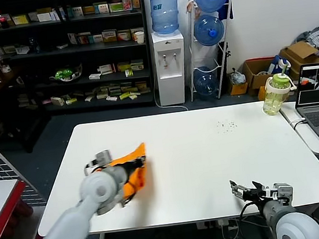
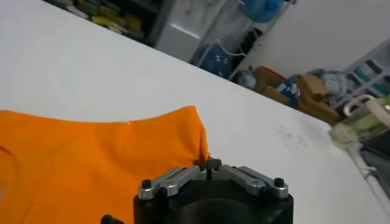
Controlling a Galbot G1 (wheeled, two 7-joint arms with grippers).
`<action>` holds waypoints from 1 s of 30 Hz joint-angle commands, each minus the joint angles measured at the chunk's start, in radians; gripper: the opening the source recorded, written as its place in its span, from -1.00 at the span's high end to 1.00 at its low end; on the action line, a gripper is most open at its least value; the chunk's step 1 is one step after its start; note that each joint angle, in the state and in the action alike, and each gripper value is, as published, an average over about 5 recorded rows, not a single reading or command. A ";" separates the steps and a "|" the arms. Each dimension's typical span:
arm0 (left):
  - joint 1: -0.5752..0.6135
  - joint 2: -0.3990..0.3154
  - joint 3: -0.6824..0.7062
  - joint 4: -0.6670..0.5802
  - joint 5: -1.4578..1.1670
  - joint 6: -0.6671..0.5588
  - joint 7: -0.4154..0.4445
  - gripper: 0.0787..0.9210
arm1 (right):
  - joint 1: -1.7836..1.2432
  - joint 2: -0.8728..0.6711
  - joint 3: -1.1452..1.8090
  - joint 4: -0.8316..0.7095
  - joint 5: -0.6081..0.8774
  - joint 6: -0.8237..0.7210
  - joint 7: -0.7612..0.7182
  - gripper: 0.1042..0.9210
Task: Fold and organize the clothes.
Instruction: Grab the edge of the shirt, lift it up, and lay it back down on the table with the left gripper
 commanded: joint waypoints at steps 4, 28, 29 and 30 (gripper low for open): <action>-0.239 -0.443 0.234 0.303 0.111 0.002 -0.097 0.95 | -0.027 0.021 0.035 -0.017 -0.016 0.004 -0.002 -0.76; -0.013 -0.295 0.073 0.039 0.268 -0.033 0.139 0.51 | -0.037 -0.047 0.102 -0.052 -0.285 0.311 -0.355 -0.76; 0.041 -0.251 0.027 -0.011 0.323 -0.043 0.198 0.42 | -0.044 -0.048 0.122 -0.062 -0.319 0.351 -0.398 -0.76; 0.102 -0.208 -0.025 -0.056 0.394 -0.063 0.268 0.36 | -0.051 -0.045 0.141 -0.073 -0.351 0.387 -0.428 -0.76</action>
